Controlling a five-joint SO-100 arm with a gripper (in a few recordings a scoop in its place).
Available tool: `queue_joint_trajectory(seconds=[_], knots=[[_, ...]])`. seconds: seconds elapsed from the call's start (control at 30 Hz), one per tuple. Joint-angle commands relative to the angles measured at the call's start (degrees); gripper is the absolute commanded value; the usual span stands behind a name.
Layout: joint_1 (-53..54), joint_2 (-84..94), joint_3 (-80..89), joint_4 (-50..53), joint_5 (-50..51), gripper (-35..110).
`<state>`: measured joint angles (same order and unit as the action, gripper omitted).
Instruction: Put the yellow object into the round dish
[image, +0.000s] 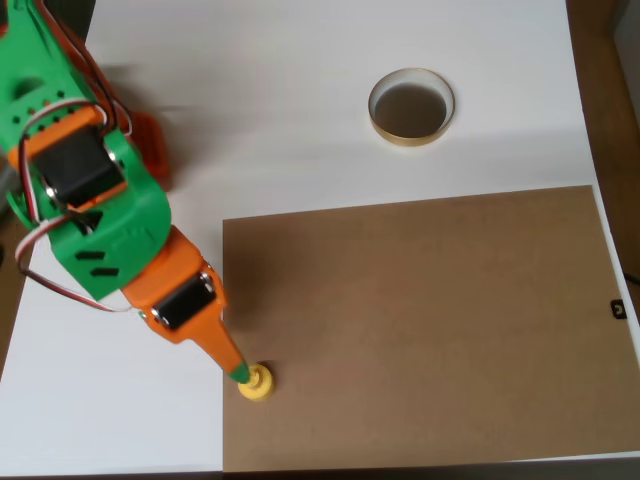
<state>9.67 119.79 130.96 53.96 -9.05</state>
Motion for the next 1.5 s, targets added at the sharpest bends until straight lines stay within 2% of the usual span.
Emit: queue_joint_trajectory(seconds=[0.0, 0.43, 0.83, 1.23, 1.47], knots=[[0.3, -2.4, -5.4, 0.1, -0.6, 23], [0.0, -18.9, -15.4, -0.2, -1.8, 22], [-0.5, -31.9, -32.2, 11.3, -0.4, 21], [-0.6, -34.4, -32.0, 11.8, 0.0, 21], [-0.4, -34.3, -31.6, 11.3, 0.0, 13]])
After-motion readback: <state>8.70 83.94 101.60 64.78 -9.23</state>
